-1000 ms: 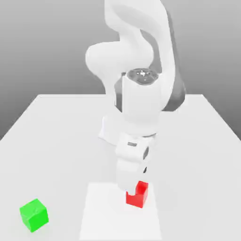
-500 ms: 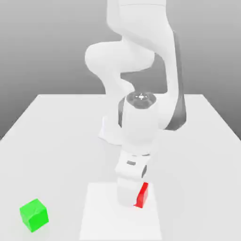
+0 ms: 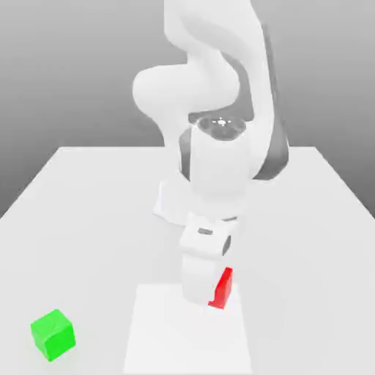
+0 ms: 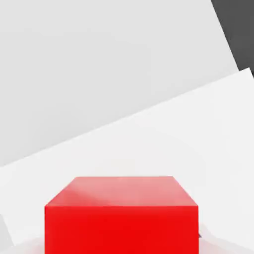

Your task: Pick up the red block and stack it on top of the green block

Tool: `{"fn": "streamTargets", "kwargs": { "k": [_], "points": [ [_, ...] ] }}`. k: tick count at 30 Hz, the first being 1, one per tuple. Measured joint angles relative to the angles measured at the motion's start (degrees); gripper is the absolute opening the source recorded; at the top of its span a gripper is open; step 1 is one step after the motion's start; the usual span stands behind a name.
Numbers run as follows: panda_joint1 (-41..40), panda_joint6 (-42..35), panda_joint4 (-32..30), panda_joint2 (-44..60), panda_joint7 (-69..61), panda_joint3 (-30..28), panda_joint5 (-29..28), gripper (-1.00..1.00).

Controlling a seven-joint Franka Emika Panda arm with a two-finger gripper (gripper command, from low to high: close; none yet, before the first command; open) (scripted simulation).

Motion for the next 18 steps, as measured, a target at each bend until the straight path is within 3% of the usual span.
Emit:
{"fn": "streamTargets", "kwargs": {
  "k": [6,11,18],
  "points": [
    [0.18,-3.09,-0.88,-3.27,2.18,-0.69,-2.33,-1.0],
    [3.98,-6.0,3.11,-2.19,5.59,-7.66,-3.61,-1.0],
    [-6.43,-10.13,9.94,0.76,8.15,-13.61,-1.36,-1.0]
  ]
}}
